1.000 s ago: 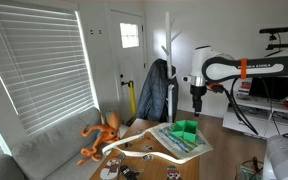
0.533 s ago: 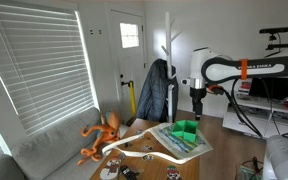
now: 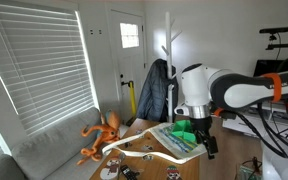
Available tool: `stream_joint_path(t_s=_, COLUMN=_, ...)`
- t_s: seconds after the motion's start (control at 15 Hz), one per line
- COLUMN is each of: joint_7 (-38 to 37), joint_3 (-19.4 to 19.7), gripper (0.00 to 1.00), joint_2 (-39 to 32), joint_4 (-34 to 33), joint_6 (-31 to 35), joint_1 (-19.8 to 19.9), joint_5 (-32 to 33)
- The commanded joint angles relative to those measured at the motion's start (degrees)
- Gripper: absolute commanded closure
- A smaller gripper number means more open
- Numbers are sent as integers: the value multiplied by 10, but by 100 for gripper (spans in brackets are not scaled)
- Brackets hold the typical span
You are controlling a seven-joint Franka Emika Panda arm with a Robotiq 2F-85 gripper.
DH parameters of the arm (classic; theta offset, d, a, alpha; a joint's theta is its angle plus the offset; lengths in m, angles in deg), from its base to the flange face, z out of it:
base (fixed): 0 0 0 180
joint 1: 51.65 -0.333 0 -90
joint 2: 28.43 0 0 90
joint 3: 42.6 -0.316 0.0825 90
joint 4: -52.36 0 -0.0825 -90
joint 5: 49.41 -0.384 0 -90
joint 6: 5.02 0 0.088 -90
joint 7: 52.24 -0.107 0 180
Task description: Put the book in the green bowl
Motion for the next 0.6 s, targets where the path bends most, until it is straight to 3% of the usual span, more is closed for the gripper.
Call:
stream_joint_path(t_s=0.0, joint_7=-87, joint_3=-57, gripper=0, joint_2=-13, joint_4=14, joint_6=-2, joint_1=-11, joint_5=-8)
stream_joint_path(t_s=0.53, joint_7=-97, joint_3=-64, gripper=0, joint_2=-19, joint_4=18, joint_6=0, joint_1=-17, joint_5=1)
